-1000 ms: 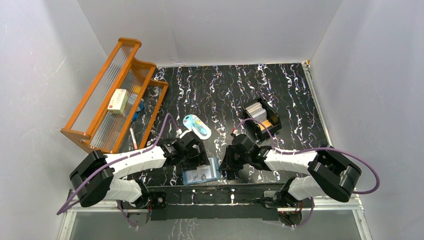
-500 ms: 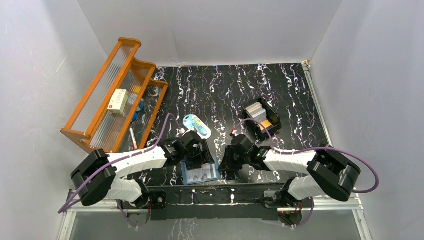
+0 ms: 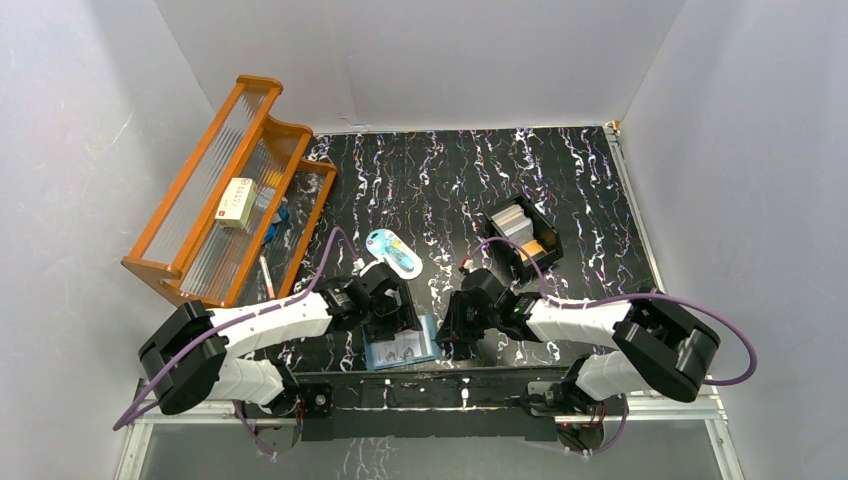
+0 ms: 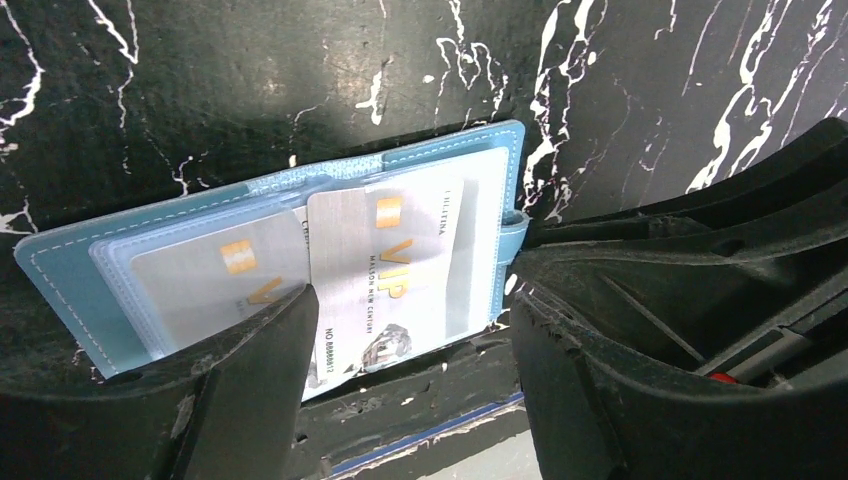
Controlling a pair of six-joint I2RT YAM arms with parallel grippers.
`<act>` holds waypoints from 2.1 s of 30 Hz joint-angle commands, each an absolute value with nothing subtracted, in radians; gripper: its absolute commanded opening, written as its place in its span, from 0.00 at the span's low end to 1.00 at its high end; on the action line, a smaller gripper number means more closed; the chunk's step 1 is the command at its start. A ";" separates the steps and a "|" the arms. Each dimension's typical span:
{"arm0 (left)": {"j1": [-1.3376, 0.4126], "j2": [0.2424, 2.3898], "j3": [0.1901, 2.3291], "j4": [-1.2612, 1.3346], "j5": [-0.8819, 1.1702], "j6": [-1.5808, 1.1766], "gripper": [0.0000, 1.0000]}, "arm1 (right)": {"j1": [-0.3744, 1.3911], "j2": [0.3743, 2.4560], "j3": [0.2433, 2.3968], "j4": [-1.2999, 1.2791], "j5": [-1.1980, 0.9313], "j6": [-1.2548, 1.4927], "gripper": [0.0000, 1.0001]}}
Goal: Put the credit cards into the card holder
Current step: Insert the credit card into the card holder.
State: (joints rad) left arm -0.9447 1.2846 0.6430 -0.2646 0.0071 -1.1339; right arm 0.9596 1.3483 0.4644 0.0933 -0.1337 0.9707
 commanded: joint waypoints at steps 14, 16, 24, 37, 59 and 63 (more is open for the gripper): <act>-0.948 1.267 0.697 -0.350 -0.017 -1.114 0.71 | 0.968 1.356 0.493 0.092 -0.115 0.969 0.27; -0.947 1.265 0.701 -0.356 -0.019 -1.114 0.71 | 0.969 1.359 0.493 0.093 -0.116 0.969 0.26; -0.946 1.297 0.670 -0.314 0.011 -1.136 0.72 | 0.969 1.365 0.491 0.102 -0.121 0.971 0.26; -0.966 1.363 0.662 -0.209 0.069 -1.161 0.71 | 0.976 1.367 0.485 0.111 -0.118 0.978 0.26; -0.979 1.310 0.712 -0.288 0.000 -1.143 0.72 | 0.986 1.295 0.476 0.066 -0.049 0.988 0.25; -0.979 1.327 0.733 -0.350 -0.011 -1.140 0.72 | 0.986 1.308 0.477 0.070 -0.058 0.988 0.25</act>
